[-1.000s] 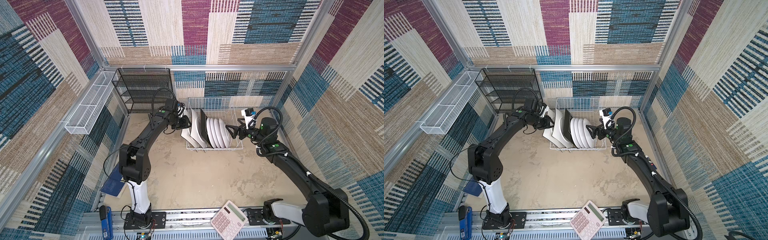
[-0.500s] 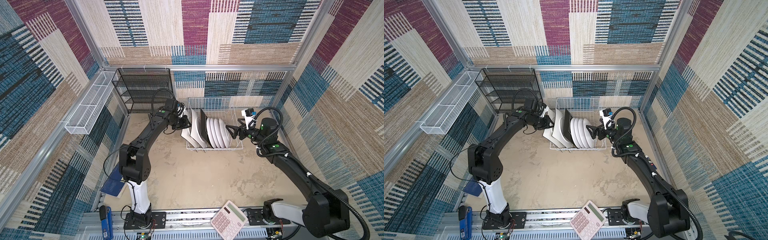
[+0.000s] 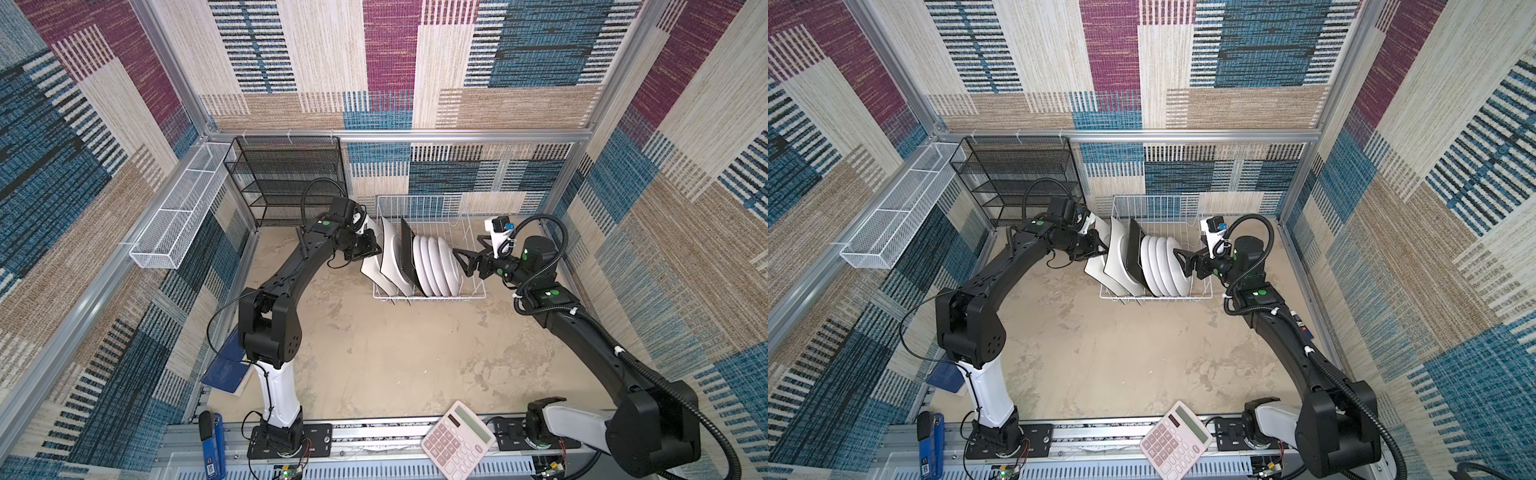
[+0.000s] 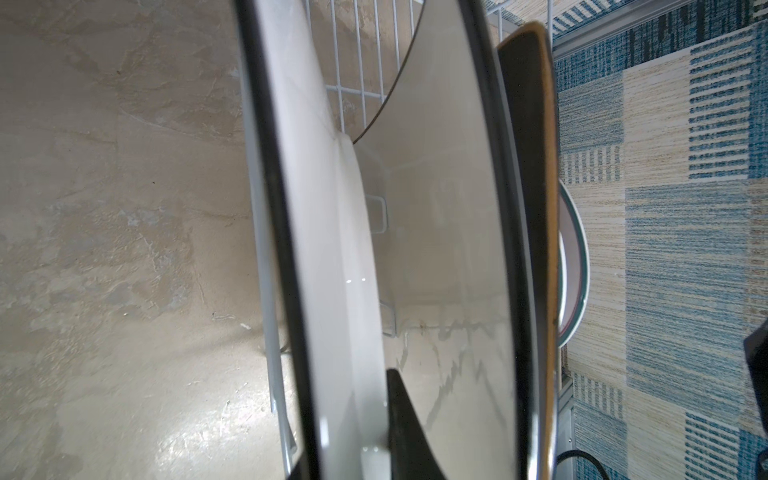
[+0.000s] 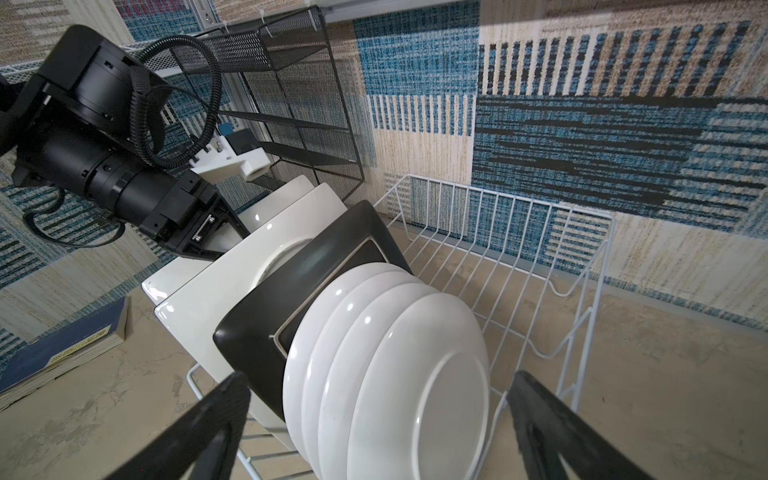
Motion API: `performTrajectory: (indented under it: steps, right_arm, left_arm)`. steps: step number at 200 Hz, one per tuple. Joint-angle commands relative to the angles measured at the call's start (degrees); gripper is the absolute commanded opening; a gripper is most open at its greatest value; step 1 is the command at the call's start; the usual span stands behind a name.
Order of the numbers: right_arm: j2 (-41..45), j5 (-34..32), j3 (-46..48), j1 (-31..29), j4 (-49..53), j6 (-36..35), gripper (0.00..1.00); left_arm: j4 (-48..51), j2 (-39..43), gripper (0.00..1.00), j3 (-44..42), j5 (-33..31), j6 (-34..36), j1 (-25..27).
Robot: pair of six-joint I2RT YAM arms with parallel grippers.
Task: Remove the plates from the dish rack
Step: 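Close the left gripper on the white square plate's rim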
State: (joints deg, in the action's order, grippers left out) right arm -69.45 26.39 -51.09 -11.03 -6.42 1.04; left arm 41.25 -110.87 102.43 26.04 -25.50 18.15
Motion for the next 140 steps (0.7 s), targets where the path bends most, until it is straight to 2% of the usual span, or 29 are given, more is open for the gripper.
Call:
performTrajectory:
  steps: [1, 51, 140]
  right_arm:
    - [0.07, -0.07, -0.24, -0.06, -1.80, 0.65, 0.99]
    - [0.41, -0.22, -0.22, -0.05, -1.93, 0.68, 0.99]
    - [0.89, 0.04, -0.40, -0.06, -1.69, 0.62, 0.99]
  left_arm:
    - [0.89, -0.79, 0.00, 0.15, 2.00, 1.02, 0.42]
    - [0.90, -0.14, 0.00, 1.36, 4.00, -0.42, 0.43]
    - [0.89, 4.51, 0.00, 4.07, 2.57, -0.48, 0.42]
